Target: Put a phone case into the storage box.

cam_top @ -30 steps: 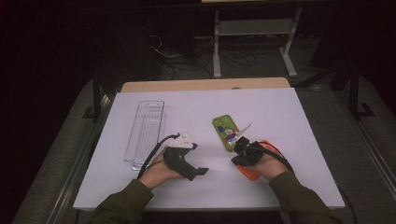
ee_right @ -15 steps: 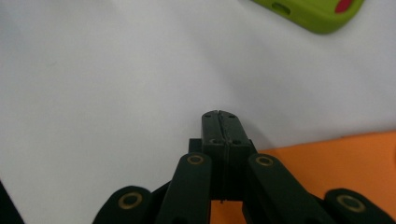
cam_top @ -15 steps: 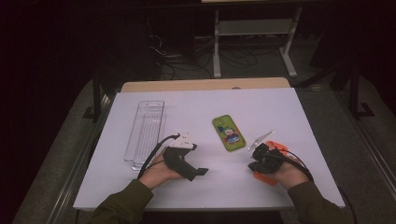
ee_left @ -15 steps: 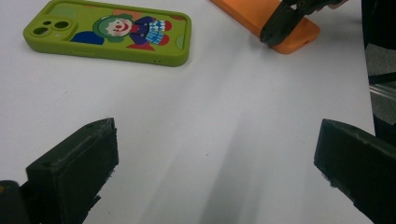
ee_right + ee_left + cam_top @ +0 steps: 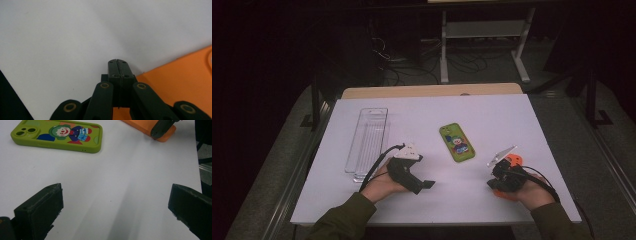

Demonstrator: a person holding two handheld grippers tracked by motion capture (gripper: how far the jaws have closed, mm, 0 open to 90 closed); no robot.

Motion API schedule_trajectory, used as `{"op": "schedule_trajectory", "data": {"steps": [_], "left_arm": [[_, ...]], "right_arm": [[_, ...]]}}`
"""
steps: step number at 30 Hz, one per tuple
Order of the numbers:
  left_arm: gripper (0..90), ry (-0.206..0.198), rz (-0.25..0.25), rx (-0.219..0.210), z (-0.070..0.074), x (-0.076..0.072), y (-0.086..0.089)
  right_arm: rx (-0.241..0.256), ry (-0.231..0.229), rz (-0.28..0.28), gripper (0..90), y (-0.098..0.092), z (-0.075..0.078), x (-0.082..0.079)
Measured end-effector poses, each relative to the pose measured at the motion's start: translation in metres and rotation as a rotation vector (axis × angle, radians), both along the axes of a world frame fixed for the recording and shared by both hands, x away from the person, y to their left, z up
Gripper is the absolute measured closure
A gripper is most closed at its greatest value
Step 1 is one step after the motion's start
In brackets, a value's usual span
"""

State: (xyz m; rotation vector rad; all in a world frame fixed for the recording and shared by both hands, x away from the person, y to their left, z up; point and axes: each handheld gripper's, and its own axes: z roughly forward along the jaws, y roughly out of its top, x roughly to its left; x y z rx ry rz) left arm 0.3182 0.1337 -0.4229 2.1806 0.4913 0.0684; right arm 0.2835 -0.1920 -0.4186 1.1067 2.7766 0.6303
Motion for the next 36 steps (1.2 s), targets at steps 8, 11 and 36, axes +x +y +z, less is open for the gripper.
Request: {"op": "schedule_trajectory", "data": {"steps": [8, 11, 36], "left_arm": [[0.0, 0.001, 0.006, 0.007, 0.0, 0.001, 0.001], [0.0, 0.003, 0.008, 0.008, 0.0, 0.001, 0.001], [0.0, 0.01, 0.012, 0.018, -0.002, 0.002, 0.001]], "right_arm": [[-0.042, 0.011, -0.041, 89.0, -0.017, 0.002, -0.005], [-0.049, 0.011, -0.052, 89.1, -0.021, 0.002, -0.006], [0.03, -0.06, -0.181, 88.9, -0.064, 0.013, -0.001]]}}
